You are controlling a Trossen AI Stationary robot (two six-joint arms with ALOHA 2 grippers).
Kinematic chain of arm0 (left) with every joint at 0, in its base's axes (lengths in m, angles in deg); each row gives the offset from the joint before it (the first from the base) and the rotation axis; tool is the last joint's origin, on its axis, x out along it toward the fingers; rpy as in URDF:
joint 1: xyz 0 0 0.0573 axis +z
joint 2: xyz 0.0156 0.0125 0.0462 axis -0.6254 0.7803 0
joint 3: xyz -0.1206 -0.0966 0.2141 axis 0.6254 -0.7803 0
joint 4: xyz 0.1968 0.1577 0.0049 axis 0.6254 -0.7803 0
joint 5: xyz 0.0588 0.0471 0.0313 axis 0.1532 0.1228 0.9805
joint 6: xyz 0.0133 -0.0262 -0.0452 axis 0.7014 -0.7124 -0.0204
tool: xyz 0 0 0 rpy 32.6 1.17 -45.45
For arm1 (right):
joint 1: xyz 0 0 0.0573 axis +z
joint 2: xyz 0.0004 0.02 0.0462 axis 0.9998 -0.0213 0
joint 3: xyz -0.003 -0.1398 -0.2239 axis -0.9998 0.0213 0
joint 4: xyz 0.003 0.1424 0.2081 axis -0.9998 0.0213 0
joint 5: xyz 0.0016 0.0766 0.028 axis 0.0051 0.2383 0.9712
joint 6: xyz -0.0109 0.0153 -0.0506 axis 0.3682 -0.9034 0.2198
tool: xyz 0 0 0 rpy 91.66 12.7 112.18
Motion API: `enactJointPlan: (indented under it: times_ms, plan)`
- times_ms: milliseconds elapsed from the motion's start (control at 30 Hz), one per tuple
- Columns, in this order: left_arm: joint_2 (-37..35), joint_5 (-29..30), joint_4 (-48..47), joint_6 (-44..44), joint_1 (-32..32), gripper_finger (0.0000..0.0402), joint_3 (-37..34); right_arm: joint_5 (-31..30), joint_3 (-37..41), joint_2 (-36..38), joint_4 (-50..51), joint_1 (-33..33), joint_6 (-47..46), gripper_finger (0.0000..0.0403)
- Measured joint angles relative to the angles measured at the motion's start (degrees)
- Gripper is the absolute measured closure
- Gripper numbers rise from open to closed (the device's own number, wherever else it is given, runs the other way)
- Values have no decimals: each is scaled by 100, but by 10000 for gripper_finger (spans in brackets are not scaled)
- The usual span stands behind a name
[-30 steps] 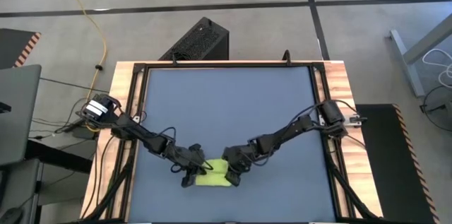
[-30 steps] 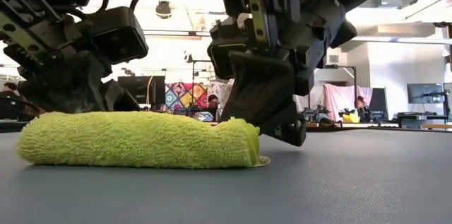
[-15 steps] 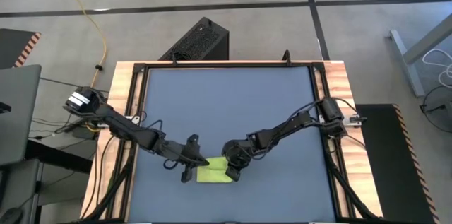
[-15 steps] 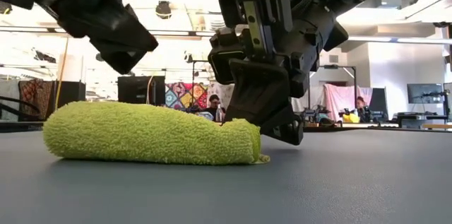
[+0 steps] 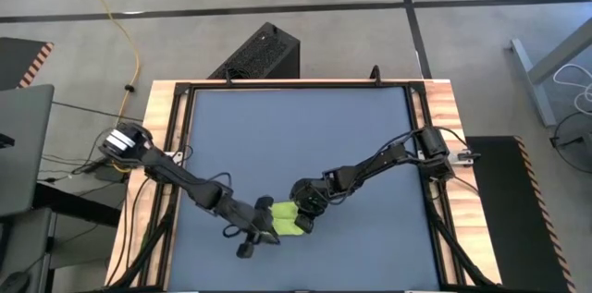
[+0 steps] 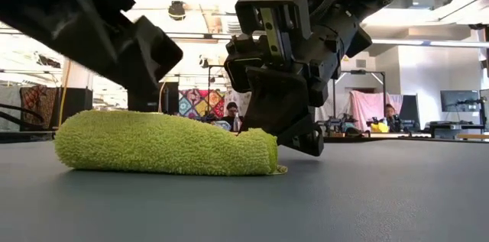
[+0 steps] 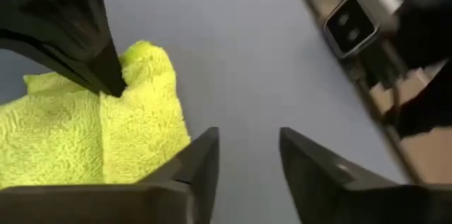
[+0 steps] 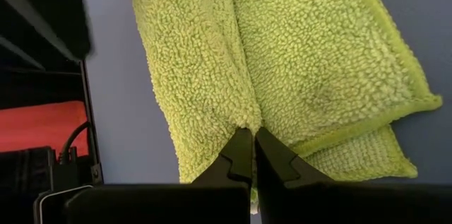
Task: Roll towel
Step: Roll the green towel
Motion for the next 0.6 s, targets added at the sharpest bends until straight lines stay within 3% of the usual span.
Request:
enactJointPlan:
  times_ms: [133, 233, 467, 600]
  plan:
    - [116, -3, -685, 464, 2, 209, 477, 18, 0, 0, 13, -2, 7, 382]
    - [110, 184, -1244, 744, 4, 183, 797, 26, 0, -2, 25, -2, 29, 382]
    - [110, 1155, -2482, 1172, -144, 176, 1113, 30, 0, -4, 23, 2, 33, 382]
    - [110, 1338, -2711, 1168, -271, 175, 1109, 26, 0, -7, 24, 4, 33, 382]
